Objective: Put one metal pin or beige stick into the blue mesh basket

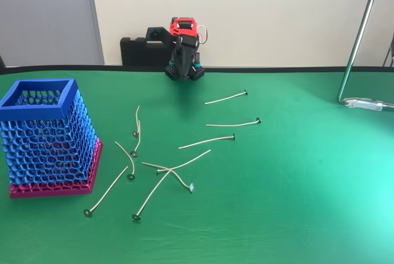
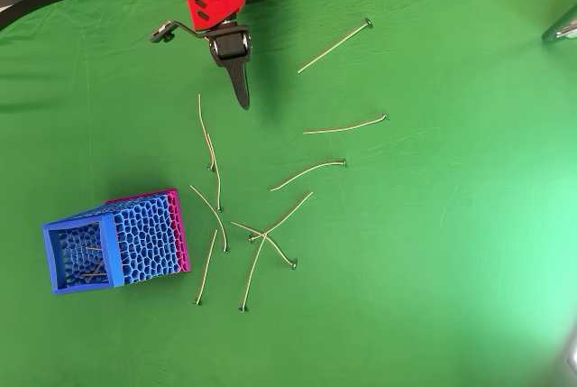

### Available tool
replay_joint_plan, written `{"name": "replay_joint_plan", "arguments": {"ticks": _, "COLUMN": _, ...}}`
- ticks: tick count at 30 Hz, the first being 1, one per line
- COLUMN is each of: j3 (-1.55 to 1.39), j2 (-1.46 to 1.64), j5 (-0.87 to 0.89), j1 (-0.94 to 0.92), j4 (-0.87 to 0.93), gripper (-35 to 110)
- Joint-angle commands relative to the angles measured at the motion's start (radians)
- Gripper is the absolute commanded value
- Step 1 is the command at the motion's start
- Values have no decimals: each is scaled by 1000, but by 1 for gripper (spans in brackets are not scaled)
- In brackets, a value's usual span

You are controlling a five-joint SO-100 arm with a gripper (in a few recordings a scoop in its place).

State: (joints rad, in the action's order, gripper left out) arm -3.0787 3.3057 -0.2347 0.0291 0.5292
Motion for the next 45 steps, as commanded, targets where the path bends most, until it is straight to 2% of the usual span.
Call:
{"name": "replay_joint_plan", "arguments": {"ticks": 1, "j3": -5, "j2": 18, "j5": 26, "j1": 8, "j4": 52, "gripper": 1}}
{"name": "replay_joint_plan", "arguments": {"ticks": 18, "j3": -5, "j2": 15, "j5": 123, "j1": 6, "j4": 316, "gripper": 1}}
{"name": "replay_joint_plan", "arguments": {"ticks": 45, "j3": -5, "j2": 18, "j5": 137, "j1": 8, "j4": 333, "gripper": 1}}
